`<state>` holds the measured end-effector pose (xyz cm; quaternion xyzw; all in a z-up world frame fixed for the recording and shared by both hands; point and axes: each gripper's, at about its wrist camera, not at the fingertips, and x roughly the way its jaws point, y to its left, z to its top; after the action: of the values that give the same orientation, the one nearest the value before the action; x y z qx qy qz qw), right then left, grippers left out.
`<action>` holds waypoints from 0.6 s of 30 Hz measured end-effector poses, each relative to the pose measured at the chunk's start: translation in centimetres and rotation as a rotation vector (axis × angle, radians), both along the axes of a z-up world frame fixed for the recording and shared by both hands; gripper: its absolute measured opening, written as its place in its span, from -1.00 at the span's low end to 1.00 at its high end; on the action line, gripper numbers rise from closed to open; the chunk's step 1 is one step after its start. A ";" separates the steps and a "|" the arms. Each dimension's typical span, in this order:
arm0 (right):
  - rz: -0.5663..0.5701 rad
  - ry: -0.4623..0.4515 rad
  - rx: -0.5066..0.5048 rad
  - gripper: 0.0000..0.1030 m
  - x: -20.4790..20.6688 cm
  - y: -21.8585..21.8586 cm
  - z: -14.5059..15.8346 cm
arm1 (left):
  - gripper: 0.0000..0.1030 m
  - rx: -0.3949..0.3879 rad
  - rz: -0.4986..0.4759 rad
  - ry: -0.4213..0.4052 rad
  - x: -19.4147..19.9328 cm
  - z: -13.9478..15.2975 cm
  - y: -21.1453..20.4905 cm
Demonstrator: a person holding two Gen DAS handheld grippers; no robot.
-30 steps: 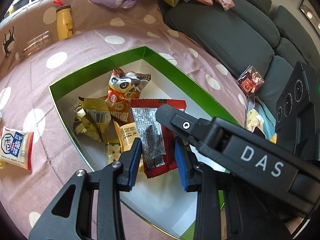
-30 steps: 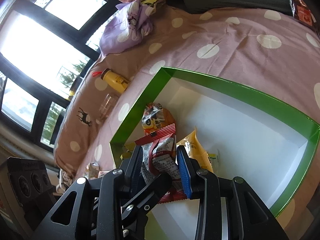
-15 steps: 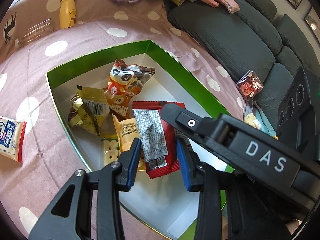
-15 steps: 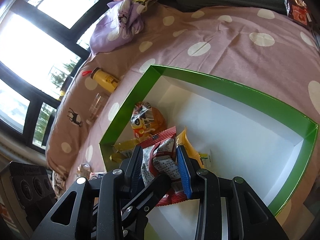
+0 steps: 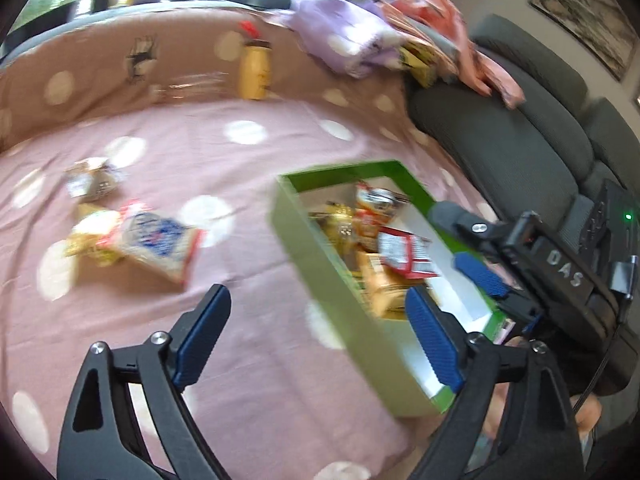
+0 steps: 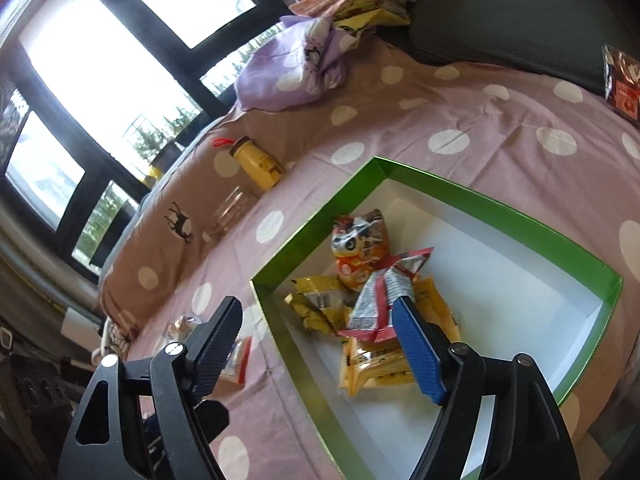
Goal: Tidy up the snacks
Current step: 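Move the right gripper back over the remaining snacks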
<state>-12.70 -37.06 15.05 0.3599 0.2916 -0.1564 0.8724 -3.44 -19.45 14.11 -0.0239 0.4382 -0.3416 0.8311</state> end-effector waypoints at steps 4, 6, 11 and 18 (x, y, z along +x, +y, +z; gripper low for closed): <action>0.060 0.001 -0.056 0.66 1.1 2.9 1.1 | 0.88 0.026 0.173 -0.035 0.0 0.3 6.3; 0.097 0.003 -0.083 0.67 1.7 4.6 1.5 | 0.91 0.019 0.249 -0.045 -0.2 0.3 9.2; 0.217 0.013 -0.119 0.69 3.6 8.8 1.8 | 0.99 -0.029 0.394 -0.018 -0.4 -1.0 15.5; 0.359 0.060 -0.086 0.69 6.6 13.0 -0.2 | 0.99 0.050 0.556 0.041 0.9 -3.5 19.6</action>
<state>-6.05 -24.09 14.85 0.2596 0.3698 -0.0213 0.8918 -2.56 0.17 10.64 -0.1294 0.4398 -0.0888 0.8843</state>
